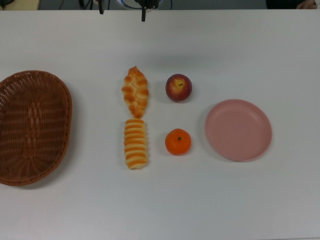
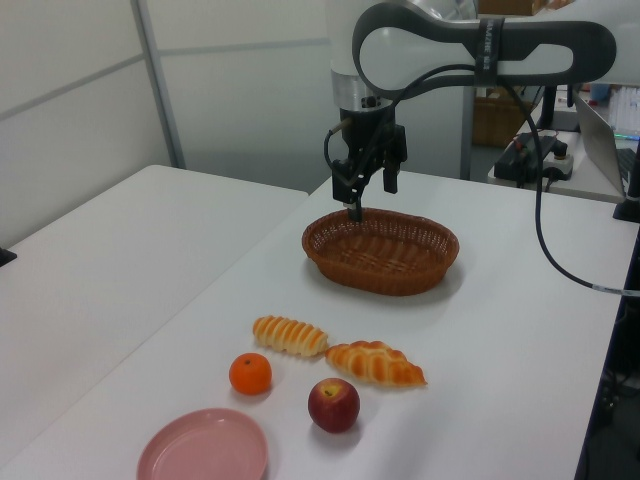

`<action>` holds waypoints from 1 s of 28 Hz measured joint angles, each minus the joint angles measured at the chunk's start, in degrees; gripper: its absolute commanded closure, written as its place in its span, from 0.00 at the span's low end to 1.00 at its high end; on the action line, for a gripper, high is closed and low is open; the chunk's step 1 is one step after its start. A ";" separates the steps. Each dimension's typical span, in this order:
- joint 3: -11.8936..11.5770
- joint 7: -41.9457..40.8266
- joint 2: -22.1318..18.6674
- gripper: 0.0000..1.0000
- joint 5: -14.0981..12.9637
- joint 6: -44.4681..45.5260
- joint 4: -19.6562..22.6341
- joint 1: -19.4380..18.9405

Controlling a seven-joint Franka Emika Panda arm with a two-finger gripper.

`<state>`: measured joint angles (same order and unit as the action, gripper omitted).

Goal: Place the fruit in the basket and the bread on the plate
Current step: 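Move the gripper down over the red apple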

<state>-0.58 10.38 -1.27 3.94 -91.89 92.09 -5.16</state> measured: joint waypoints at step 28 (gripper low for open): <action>5.53 8.39 9.90 0.00 5.26 -20.62 13.07 -6.94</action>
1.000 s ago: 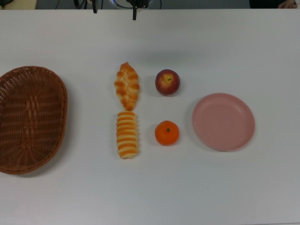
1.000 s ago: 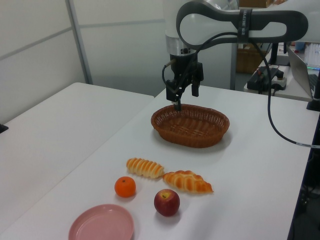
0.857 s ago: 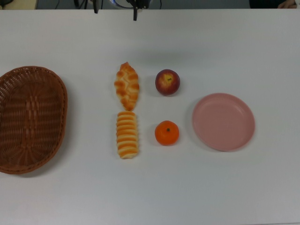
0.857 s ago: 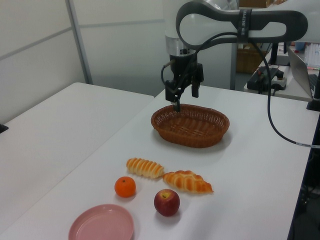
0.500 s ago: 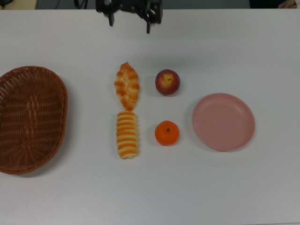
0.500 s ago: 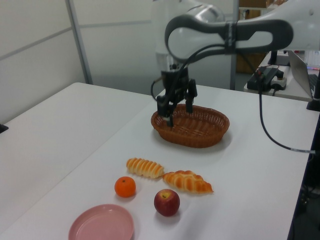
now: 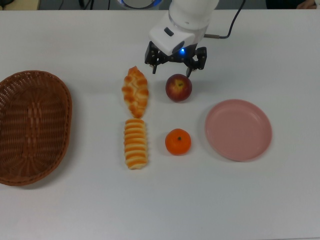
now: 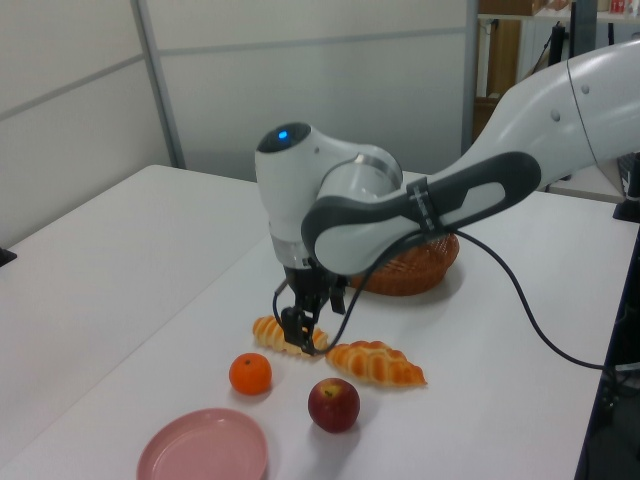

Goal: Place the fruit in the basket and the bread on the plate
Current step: 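Move the gripper down over the red apple, then close the gripper on the red apple and lift it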

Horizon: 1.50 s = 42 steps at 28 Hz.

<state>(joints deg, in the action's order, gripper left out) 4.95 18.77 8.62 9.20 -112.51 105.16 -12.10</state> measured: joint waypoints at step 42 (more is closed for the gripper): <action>4.38 -4.80 2.40 0.28 1.62 -15.28 12.72 1.69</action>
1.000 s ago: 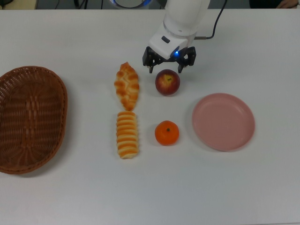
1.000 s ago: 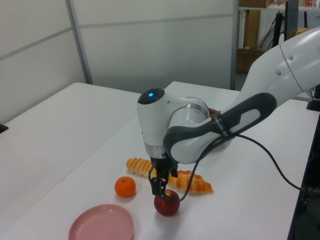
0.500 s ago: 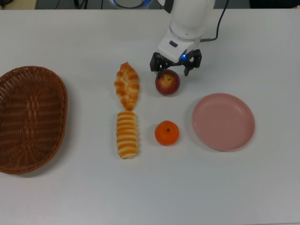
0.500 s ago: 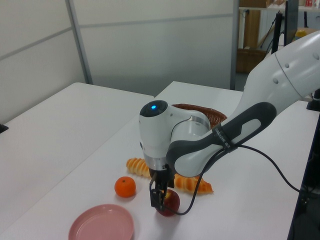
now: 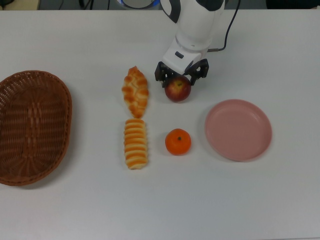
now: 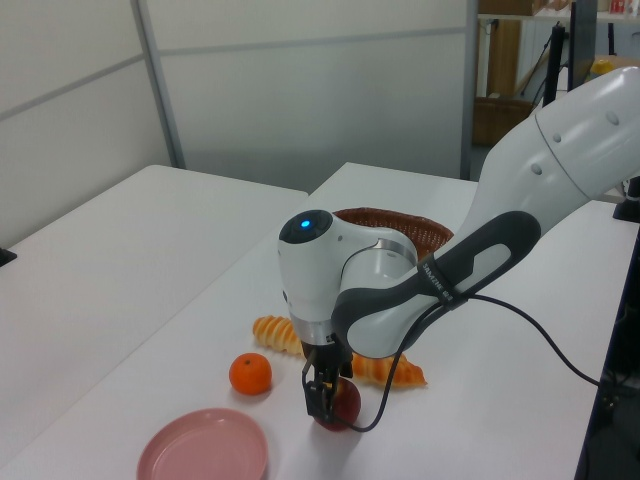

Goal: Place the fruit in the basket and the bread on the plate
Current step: 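Close the gripper on the red apple and lift it, then carry the apple over the wicker basket and release it inside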

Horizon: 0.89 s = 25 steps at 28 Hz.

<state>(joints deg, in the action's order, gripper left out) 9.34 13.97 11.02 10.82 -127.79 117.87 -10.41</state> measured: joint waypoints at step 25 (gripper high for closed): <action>-1.79 0.16 -1.98 0.69 -4.26 8.10 -15.73 11.24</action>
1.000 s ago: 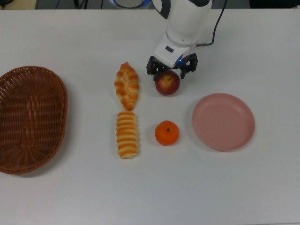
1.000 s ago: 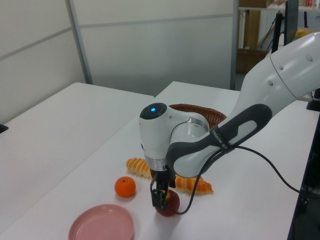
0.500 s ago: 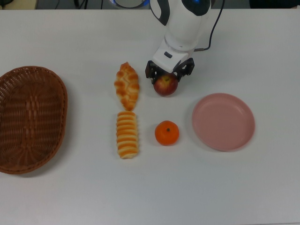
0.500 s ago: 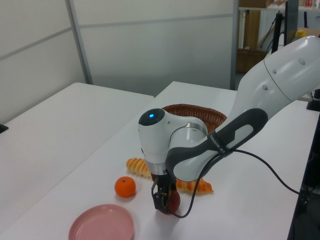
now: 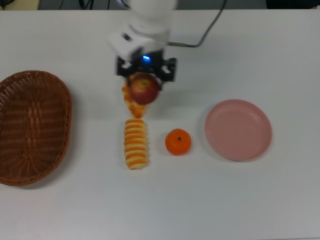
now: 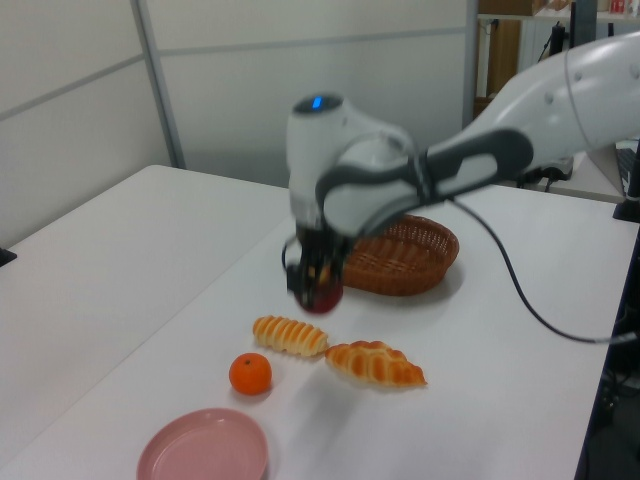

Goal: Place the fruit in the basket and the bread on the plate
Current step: 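Carry the apple over the wicker basket and release it inside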

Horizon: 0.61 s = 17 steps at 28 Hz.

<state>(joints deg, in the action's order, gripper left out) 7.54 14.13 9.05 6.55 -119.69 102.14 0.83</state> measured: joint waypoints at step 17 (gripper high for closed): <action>-12.67 -12.92 4.78 0.69 -3.07 -8.04 -4.39 11.81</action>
<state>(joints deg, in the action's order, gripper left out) -5.13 1.21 13.82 3.48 -127.73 97.75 12.64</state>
